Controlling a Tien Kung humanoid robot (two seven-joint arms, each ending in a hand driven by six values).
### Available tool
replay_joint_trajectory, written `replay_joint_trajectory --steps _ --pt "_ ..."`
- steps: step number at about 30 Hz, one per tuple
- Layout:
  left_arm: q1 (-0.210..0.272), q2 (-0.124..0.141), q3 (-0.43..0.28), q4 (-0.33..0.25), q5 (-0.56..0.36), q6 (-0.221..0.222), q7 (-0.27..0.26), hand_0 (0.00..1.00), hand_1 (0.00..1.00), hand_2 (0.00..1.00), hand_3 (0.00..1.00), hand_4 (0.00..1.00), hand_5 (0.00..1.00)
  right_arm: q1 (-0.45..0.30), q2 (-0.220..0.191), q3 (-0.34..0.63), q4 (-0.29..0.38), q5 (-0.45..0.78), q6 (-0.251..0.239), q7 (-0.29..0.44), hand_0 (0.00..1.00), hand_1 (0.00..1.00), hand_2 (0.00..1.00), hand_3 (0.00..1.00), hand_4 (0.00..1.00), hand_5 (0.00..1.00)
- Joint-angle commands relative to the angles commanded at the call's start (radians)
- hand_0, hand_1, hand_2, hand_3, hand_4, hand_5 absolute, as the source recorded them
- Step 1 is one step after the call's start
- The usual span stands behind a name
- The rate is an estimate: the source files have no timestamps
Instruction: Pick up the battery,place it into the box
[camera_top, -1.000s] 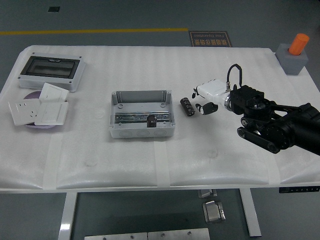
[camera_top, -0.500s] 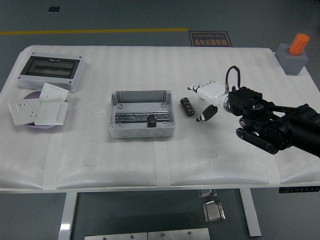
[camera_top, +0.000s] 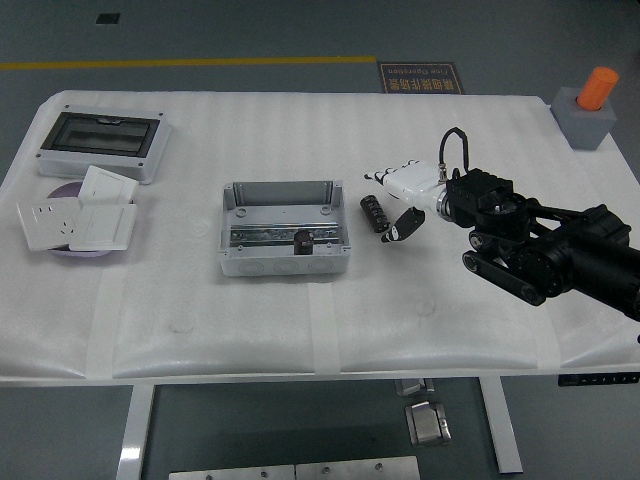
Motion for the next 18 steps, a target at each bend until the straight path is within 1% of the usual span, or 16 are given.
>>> replay_joint_trajectory --steps 3,4,9,10,15,16,18 --pt "-0.001 -0.001 0.002 0.000 -0.002 0.000 -0.001 0.470 0.585 0.402 0.517 0.451 0.284 -0.001 0.006 0.013 -0.002 -0.024 0.007 0.007 0.956 0.809 0.952 0.998 0.932 0.388" --pt "-0.002 -0.001 0.001 0.000 -0.002 0.000 -0.001 0.469 0.585 0.402 0.518 0.452 0.284 -0.002 0.006 0.017 -0.003 -0.033 0.010 0.008 0.938 0.778 0.905 0.998 0.850 0.370" --pt "-0.002 0.000 -0.002 0.000 0.001 0.000 0.000 0.469 0.585 0.402 0.518 0.452 0.284 -0.004 0.007 0.030 -0.010 -0.060 0.021 0.013 0.938 0.778 0.905 0.998 0.850 0.370" --pt "-0.003 0.000 -0.003 0.000 0.002 0.000 0.000 0.469 0.585 0.401 0.518 0.452 0.284 -0.005 0.008 0.032 -0.011 -0.064 0.022 0.014 0.917 0.753 0.855 0.998 0.708 0.330" --pt "-0.005 0.000 0.000 0.000 -0.002 0.000 -0.001 0.469 0.585 0.401 0.518 0.452 0.284 -0.011 0.010 0.041 -0.015 -0.079 0.028 0.018 0.917 0.753 0.855 0.998 0.708 0.330" --pt "-0.005 0.000 0.002 0.000 -0.004 0.000 -0.002 0.469 0.584 0.401 0.518 0.452 0.284 -0.012 0.011 0.042 -0.016 -0.081 0.030 0.019 0.898 0.732 0.806 0.871 0.604 0.311" --pt "-0.006 0.000 0.002 0.000 -0.004 0.000 -0.002 0.469 0.584 0.401 0.518 0.452 0.284 -0.014 0.012 0.045 -0.016 -0.083 0.031 0.021 0.898 0.732 0.806 0.871 0.604 0.311"
